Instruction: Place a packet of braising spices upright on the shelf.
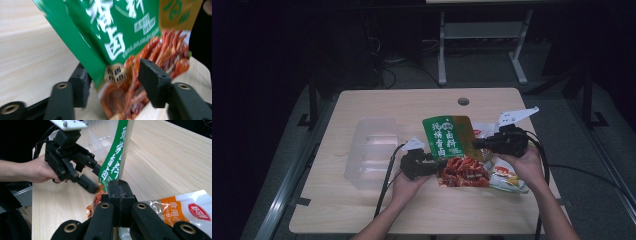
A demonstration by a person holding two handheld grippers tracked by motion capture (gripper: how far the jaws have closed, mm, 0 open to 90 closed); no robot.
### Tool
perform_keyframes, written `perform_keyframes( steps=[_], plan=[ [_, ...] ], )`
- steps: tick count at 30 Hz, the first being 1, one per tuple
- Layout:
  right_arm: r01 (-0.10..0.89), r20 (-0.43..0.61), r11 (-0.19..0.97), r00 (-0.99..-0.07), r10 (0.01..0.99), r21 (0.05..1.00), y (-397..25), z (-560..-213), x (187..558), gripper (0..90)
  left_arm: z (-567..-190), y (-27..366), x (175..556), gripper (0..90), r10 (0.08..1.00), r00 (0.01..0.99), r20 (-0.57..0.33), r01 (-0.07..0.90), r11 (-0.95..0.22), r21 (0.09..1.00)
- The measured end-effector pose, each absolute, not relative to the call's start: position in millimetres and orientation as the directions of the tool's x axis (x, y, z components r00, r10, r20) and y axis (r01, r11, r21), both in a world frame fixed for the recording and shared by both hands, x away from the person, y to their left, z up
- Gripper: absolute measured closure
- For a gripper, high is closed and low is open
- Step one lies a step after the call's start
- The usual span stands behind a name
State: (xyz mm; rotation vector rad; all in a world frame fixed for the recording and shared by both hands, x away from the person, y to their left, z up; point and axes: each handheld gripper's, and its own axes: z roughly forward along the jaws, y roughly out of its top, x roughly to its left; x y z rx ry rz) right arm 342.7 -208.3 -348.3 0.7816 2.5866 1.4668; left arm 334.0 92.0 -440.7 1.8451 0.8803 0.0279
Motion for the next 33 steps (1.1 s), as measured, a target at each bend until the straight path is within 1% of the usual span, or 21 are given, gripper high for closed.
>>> perform_keyframes(
  steps=[1, 3, 6, 7, 8, 9, 12, 13, 14, 15, 16, 21, 24, 27, 33],
  plan=[
    [0.406, 0.198, 0.415, -0.866, 0.459, 0.814, -211.4, -351.5, 341.4, 90.0, -440.3, 92.9, 335.8, 58.4, 0.569, 0.726, -0.385, 0.564, -0.173, 0.808],
    [0.406, 0.201, 0.406, -0.865, 0.46, 0.819, -214.3, -353.5, 339.2, 90.0, -439.3, 94.1, 335.7, 65.8, 0.557, 0.724, -0.407, 0.572, -0.155, 0.806],
    [0.408, 0.208, 0.392, -0.863, 0.461, 0.825, -216.5, -355.7, 337.4, 90.0, -437.3, 93.9, 333.9, 77.4, 0.554, 0.728, -0.404, 0.563, -0.147, 0.813],
    [0.41, 0.213, 0.384, -0.861, 0.462, 0.827, -217.1, -357.2, 336.8, 90.0, -435.8, 93.6, 332.9, 77.4, 0.558, 0.73, -0.396, 0.559, -0.153, 0.815],
    [0.419, 0.222, 0.376, -0.857, 0.465, 0.827, -218.5, -359.8, 336.6, 90.0, -434.3, 92.9, 331.4, 81.1, 0.564, 0.726, -0.394, 0.56, -0.151, 0.815],
    [0.425, 0.23, 0.374, -0.855, 0.465, 0.825, -218.9, -360.4, 336.4, 90.0, -433.0, 93.2, 330.6, 82.6, 0.569, 0.724, -0.389, 0.557, -0.15, 0.817],
    [0.423, 0.22, 0.374, -0.851, 0.476, 0.826, -219.1, -360.7, 334.3, 90.0, -428.0, 97.4, 327.4, 84.3, 0.582, 0.731, -0.357, 0.534, -0.16, 0.83],
    [0.425, 0.221, 0.372, -0.849, 0.48, 0.825, -219.7, -362.5, 332.9, 89.9, -424.4, 99.7, 323.6, 85.2, 0.599, 0.732, -0.325, 0.512, -0.17, 0.842],
    [0.427, 0.219, 0.373, -0.847, 0.485, 0.824, -219.9, -364.1, 332.6, 89.8, -424.4, 99.7, 323.6, 85.6, 0.599, 0.732, -0.325, 0.512, -0.17, 0.842],
    [0.433, 0.223, 0.372, -0.843, 0.489, 0.821, -219.7, -365.9, 332.6, 89.7, -422.2, 101.1, 320.1, 85.7, 0.61, 0.74, -0.283, 0.491, -0.203, 0.847],
    [0.439, 0.226, 0.378, -0.842, 0.49, 0.815, -219.3, -367.5, 332.8, 89.6, -421.6, 101.4, 318.6, 85.8, 0.615, 0.741, -0.27, 0.485, -0.212, 0.848],
    [0.446, 0.221, 0.395, -0.839, 0.497, 0.803, -216.4, -371.8, 332.2, 88.9, -421.0, 102.7, 315.1, 86.1, 0.623, 0.744, -0.24, 0.465, -0.226, 0.856],
    [0.445, 0.218, 0.408, -0.843, 0.492, 0.797, -212.2, -373.1, 333.1, 84.1, -419.9, 102.8, 312.0, 86.1, 0.622, 0.752, -0.219, 0.448, -0.237, 0.862],
    [0.437, 0.212, 0.428, -0.852, 0.478, 0.791, -205.2, -373.4, 335.0, 80.6, -417.5, 102.2, 310.2, 86.0, 0.62, 0.766, -0.173, 0.418, -0.275, 0.866],
    [0.445, 0.23, 0.428, -0.855, 0.465, 0.787, -194.6, -376.8, 338.8, 75.7, -416.3, 102.4, 308.1, 85.6, 0.62, 0.769, -0.155, 0.409, -0.292, 0.865]
  ],
)
